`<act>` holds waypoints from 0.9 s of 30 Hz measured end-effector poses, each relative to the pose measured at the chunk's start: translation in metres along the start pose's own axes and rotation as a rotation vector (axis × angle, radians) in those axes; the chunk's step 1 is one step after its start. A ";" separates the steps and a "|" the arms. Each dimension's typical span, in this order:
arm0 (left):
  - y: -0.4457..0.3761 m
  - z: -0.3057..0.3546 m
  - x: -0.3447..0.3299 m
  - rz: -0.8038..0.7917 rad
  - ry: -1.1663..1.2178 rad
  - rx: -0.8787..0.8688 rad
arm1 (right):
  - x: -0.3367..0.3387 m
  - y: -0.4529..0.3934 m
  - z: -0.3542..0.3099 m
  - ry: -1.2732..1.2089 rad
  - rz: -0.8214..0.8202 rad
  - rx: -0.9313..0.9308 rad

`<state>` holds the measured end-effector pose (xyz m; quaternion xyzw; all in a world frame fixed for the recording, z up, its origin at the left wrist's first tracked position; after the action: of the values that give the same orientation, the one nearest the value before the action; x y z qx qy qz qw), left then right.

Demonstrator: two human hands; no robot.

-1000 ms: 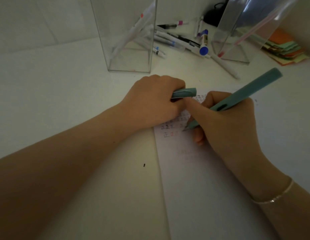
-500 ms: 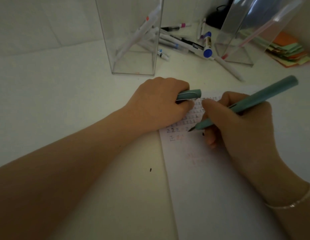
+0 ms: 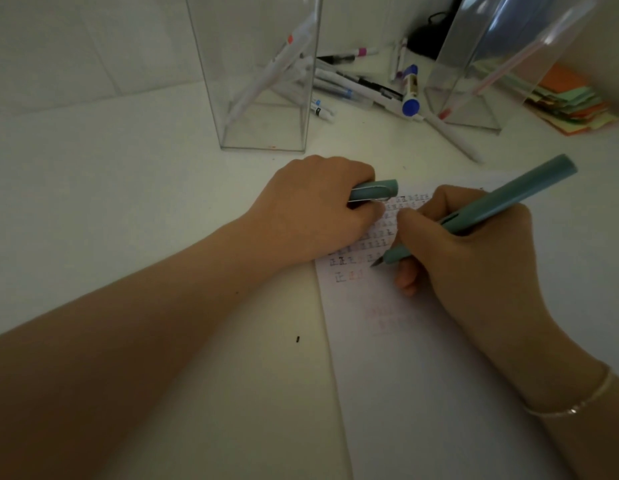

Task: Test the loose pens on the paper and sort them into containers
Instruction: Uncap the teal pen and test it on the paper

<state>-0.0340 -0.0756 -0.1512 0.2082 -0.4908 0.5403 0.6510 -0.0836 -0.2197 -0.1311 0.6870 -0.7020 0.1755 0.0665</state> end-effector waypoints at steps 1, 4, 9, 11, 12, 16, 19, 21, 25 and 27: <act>0.000 0.000 0.000 0.002 -0.004 -0.001 | 0.000 0.000 0.000 0.008 -0.004 0.000; 0.000 0.000 0.000 0.002 -0.012 0.002 | 0.001 -0.001 0.002 -0.007 -0.002 -0.009; 0.000 0.000 0.000 0.007 -0.009 0.001 | 0.001 -0.001 0.003 -0.023 0.004 0.003; 0.000 0.000 -0.001 0.010 -0.016 -0.003 | 0.000 0.000 0.002 -0.017 -0.012 0.010; 0.000 0.000 -0.001 0.013 -0.015 -0.007 | -0.001 0.001 0.002 -0.008 -0.010 0.013; 0.004 0.003 0.001 0.031 0.039 -0.031 | 0.004 -0.001 0.005 -0.022 0.126 0.022; 0.007 0.006 0.004 0.005 0.069 -0.073 | 0.014 -0.004 0.006 -0.260 0.305 0.003; 0.009 0.008 0.004 0.003 0.057 -0.128 | 0.017 -0.005 0.005 -0.419 0.352 -0.034; 0.010 0.011 0.007 0.019 0.032 -0.207 | 0.015 -0.006 0.005 -0.532 0.305 -0.073; 0.010 0.012 0.008 0.025 0.032 -0.232 | 0.014 -0.007 0.006 -0.502 0.281 -0.077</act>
<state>-0.0481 -0.0779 -0.1422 0.1167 -0.5419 0.4915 0.6717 -0.0763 -0.2355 -0.1312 0.6018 -0.7910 -0.0193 -0.1085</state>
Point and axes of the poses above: each hand's wrist, its own y-axis away from the middle knuckle, its own x-axis out of the back of the hand, z = x × y, the point moved 1 cm from there along -y, towards the middle knuckle, and after that the axes turned 1 degree about -z, right-handed, at the moved point
